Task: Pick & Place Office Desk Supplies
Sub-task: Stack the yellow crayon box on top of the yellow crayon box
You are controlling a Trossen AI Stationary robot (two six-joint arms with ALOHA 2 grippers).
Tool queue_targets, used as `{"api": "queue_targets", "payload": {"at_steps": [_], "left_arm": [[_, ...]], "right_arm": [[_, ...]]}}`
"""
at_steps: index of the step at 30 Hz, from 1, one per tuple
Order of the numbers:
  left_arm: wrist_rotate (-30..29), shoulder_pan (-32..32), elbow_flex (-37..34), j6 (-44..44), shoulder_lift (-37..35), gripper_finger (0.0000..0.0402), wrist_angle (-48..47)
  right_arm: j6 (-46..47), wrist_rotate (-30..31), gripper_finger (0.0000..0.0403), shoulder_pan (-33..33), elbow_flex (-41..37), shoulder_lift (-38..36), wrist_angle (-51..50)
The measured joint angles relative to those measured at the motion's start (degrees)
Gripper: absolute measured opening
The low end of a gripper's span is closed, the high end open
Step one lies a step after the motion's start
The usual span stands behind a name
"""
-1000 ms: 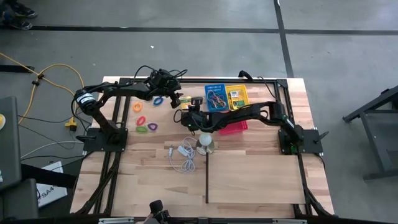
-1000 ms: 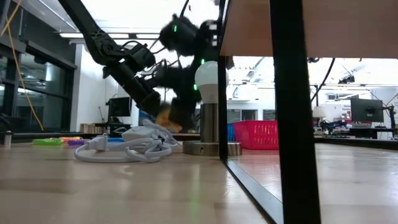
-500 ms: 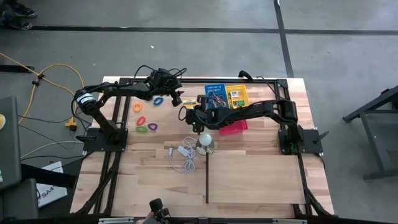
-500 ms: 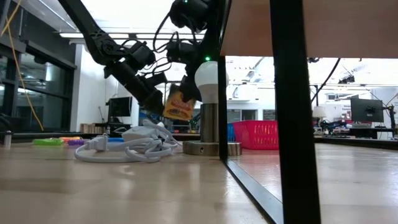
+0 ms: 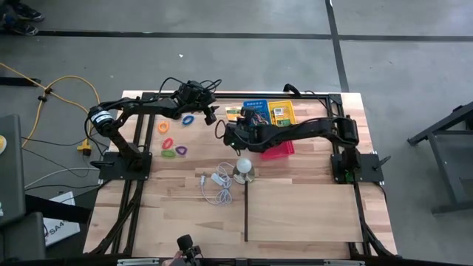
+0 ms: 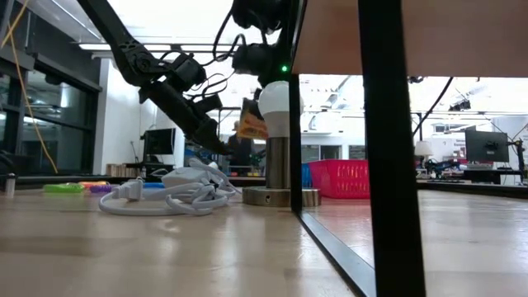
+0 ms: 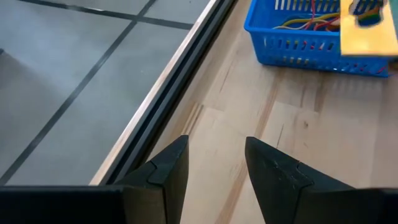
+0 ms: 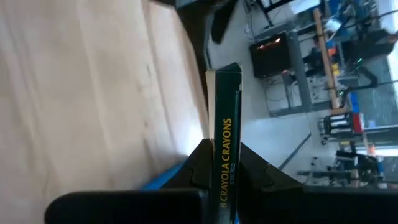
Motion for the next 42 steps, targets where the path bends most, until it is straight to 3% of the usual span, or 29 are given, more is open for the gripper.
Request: {"api": "queue_targets", "payload": {"at_steps": [4, 9, 16, 21, 33, 42], "left_arm": [[0.0, 0.0, 0.0, 0.0, 0.0, 0.0152, 0.0], [0.0, 0.0, 0.0, -0.1, 0.0, 0.0152, -0.1], [0.0, 0.0, 0.0, -0.2, 0.0, 0.0152, -0.2], [0.0, 0.0, 0.0, -0.2, 0.0, 0.0152, -0.1], [0.0, 0.0, 0.0, -1.2, 0.0, 0.0152, 0.2], [0.0, 0.0, 0.0, -1.6, 0.0, 0.0152, 0.2]], "right_arm": [[1.7, 0.4, 0.0016, -1.3, 0.0, -2.6, -3.5], [5.2, -4.7, 0.002, -5.6, -0.1, -6.9, -10.3], [2.8, -8.9, 0.0016, -12.2, -5.8, -10.2, -16.5], [-0.5, -10.3, 0.0016, -15.2, -12.6, -12.4, -16.2], [-2.2, -11.4, 0.0016, -16.5, -28.9, -23.5, -4.6], [-3.0, -11.2, 0.0016, -16.7, -36.3, -25.1, 1.9]]}}
